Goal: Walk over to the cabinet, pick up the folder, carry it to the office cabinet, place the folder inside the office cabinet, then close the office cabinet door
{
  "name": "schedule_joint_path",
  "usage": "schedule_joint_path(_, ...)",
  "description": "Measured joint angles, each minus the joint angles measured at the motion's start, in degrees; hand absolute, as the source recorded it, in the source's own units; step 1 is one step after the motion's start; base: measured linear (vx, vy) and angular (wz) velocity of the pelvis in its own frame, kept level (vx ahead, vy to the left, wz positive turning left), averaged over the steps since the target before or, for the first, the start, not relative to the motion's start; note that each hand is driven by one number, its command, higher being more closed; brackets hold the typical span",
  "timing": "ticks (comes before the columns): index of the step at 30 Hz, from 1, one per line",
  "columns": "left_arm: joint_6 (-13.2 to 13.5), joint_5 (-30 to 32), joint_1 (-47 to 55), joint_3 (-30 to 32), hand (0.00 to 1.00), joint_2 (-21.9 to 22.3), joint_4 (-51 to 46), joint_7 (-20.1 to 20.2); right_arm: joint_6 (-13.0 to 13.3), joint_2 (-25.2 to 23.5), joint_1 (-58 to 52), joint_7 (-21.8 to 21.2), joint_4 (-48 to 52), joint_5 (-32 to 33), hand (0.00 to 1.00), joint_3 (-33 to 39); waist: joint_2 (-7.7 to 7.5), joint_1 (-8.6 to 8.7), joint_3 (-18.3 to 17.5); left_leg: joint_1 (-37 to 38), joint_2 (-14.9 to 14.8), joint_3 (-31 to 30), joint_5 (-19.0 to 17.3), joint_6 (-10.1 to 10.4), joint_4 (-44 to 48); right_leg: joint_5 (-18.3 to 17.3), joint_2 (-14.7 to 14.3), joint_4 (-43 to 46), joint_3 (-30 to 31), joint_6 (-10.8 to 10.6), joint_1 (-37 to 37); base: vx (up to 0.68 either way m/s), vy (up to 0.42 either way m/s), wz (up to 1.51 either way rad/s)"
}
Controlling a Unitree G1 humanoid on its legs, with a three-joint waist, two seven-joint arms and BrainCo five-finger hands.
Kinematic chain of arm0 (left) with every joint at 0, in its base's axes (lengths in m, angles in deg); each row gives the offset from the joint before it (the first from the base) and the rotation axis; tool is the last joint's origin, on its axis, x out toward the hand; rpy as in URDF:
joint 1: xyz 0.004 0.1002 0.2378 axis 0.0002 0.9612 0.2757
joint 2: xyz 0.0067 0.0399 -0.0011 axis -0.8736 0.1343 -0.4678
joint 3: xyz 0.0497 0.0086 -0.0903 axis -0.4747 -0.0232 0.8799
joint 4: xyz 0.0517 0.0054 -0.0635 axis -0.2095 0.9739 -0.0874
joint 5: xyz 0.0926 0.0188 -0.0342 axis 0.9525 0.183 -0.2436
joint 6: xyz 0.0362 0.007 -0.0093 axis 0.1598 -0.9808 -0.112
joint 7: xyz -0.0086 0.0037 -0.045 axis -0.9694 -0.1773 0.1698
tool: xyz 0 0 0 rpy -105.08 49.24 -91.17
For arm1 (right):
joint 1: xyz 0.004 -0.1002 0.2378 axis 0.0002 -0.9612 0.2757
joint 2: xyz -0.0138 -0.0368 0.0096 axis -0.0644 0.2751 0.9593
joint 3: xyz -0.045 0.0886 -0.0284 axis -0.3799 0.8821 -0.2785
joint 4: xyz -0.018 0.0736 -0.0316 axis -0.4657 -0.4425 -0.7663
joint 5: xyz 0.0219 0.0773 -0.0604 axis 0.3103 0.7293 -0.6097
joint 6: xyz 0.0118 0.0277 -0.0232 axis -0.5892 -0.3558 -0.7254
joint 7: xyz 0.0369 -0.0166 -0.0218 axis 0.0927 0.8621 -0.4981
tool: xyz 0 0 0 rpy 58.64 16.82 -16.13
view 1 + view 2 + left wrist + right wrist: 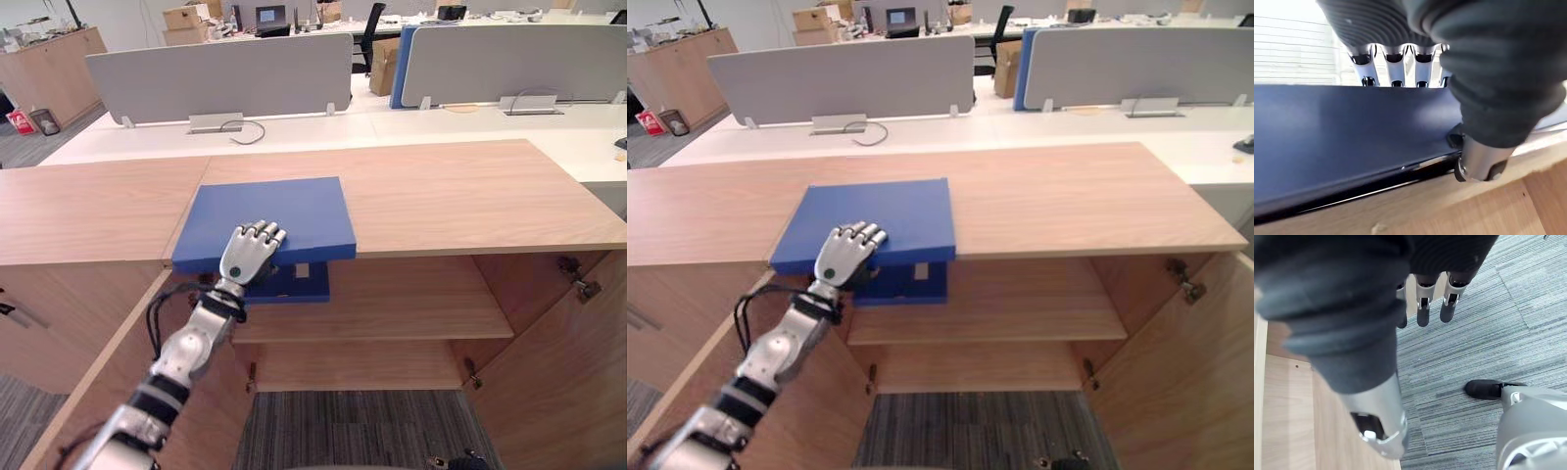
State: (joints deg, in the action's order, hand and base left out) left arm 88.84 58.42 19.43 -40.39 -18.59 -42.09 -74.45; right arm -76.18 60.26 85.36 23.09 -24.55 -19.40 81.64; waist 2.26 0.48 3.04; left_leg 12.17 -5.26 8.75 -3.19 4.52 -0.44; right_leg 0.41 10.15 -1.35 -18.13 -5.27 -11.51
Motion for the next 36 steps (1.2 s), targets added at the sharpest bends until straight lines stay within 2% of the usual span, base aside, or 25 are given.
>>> schedule_joint_path(4,2.27,-4.19,8.83,-2.07,1.0,4.53,-10.28,-0.24,-0.11,-0.8,0.09,0.79,-1.1,0.14,0.0,-0.01,0.07,-1.12,0.26,-0.14,0.06,-0.6,-0.06,-0.12,0.01,-0.09,0.07,0.01,-0.47,0.14,-0.06,-0.03,0.001,0.07)
schedule_joint_path(6,4.13,-8.9,11.86,-2.94,1.0,5.98,-13.13,-0.43,-0.12,-1.37,0.02,0.95,-1.15,0.18,0.0,-0.16,0.21,-1.24,0.34,-0.22,0.05,-0.87,-0.17,-0.27,-0.01,-0.19,0.09,0.02,-0.63,0.21,0.01,-0.07,-0.001,0.03)
schedule_joint_path(10,5.11,-12.45,13.57,-3.18,1.0,6.01,-15.25,-0.54,-0.41,-1.59,-1.0,1.35,-1.18,0.15,0.0,-0.54,0.23,-1.33,0.34,-0.3,0.05,-1.25,-0.14,-0.23,-0.14,-0.24,0.08,0.04,-0.97,0.19,0.09,-0.05,-0.002,0.01)
schedule_joint_path(13,5.7,-14.74,14.98,-2.43,1.0,7.05,-17.93,-0.73,-0.54,-1.81,-1.85,1.69,-2.08,0.15,0.0,-0.99,0.05,-1.41,0.33,-1.22,0.14,-1.63,-0.1,-0.18,0.22,-0.84,0.49,1.53,-0.83,-1.1,0.87,0.01,0.001,0.04)
schedule_joint_path(19,5.48,-20.33,16.97,0.34,1.0,11.09,-23.3,-3.48,-0.51,-2.55,-2.04,2.28,-3.14,0.16,0.0,-1.2,-0.14,-2.55,0.32,-1.27,0.14,-2.28,-0.1,-0.21,0.79,-2.72,0.99,4.56,-0.73,-1.35,1.93,0.0,-0.001,0.01)
schedule_joint_path(23,4.46,-23.92,18.61,2.12,1.0,13.73,-25.13,-5.96,-0.54,-2.81,-2.09,2.57,-3.6,0.17,0.0,-1.21,-0.89,-3.28,-0.23,-1.34,0.05,-2.65,-0.1,-0.21,1.07,-3.63,1.17,6.21,-0.68,-1.27,2.45,-0.01,-0.005,0.02)
schedule_joint_path(25,4.38,-27.67,19.22,3.34,1.0,14.61,-25.98,-6.57,-0.56,-3.18,-2.12,2.65,-3.65,0.19,0.0,-1.21,-1.34,-3.33,-0.57,-1.33,0.04,-2.79,-0.11,-0.22,1.24,-3.91,1.23,6.54,-0.68,-1.23,2.45,-0.02,-0.004,0.01)
schedule_joint_path(28,4.75,-35.12,19.77,5.44,1.0,15.66,-28.1,-6.66,-0.61,-3.42,-2.41,2.67,-3.65,0.32,0.0,-1.22,-1.93,-3.4,-1.04,-1.63,0.05,-2.91,-0.13,-0.23,1.57,-4.03,1.33,6.99,-0.68,-1.29,2.71,-0.02,-0.001,0.02)
schedule_joint_path(31,6.61,-45.54,20.03,7.03,1.0,16.67,-28.93,-5.19,-0.57,-3.64,-3.27,2.68,-3.59,2.39,0.0,-1.21,-2.33,-3.92,-1.72,-2.21,-0.01,-2.94,-0.12,-0.23,1.74,-4.02,1.35,7.53,-0.6,-1.32,3.41,-0.03,-0.001,0.0)
schedule_joint_path(34,9.39,-64.65,20.04,9.98,1.0,16.8,-29.44,0.35,-0.57,-3.69,-3.67,2.62,-3.54,7.5,0.0,-1.17,-2.38,-4.19,-2.14,-2.21,-0.02,-2.9,-0.11,-0.22,1.82,-4.04,1.42,7.89,-0.46,-1.35,3.61,-0.04,0.002,-0.01)
schedule_joint_path(35,9.89,-74.48,20.13,10.89,1.0,16.81,-29.49,3.16,-0.55,-3.75,-3.77,2.59,-3.51,10.24,0.0,-1.15,-2.42,-4.23,-2.36,-2.21,-0.03,-2.86,-0.11,-0.22,1.84,-4.04,1.42,7.94,-0.4,-1.35,3.65,0.0,0.0,0.0)
schedule_joint_path(36,10.14,-79.13,20.29,11.3,1.0,16.83,-29.49,4.63,-0.46,-3.88,-3.78,2.59,-3.41,11.98,0.0,-1.24,-2.45,-4.26,-2.42,-2.21,-0.03,-2.83,-0.1,-0.21,1.83,-4.04,1.41,7.96,-0.35,-1.35,3.69,-0.02,-0.001,-0.04)
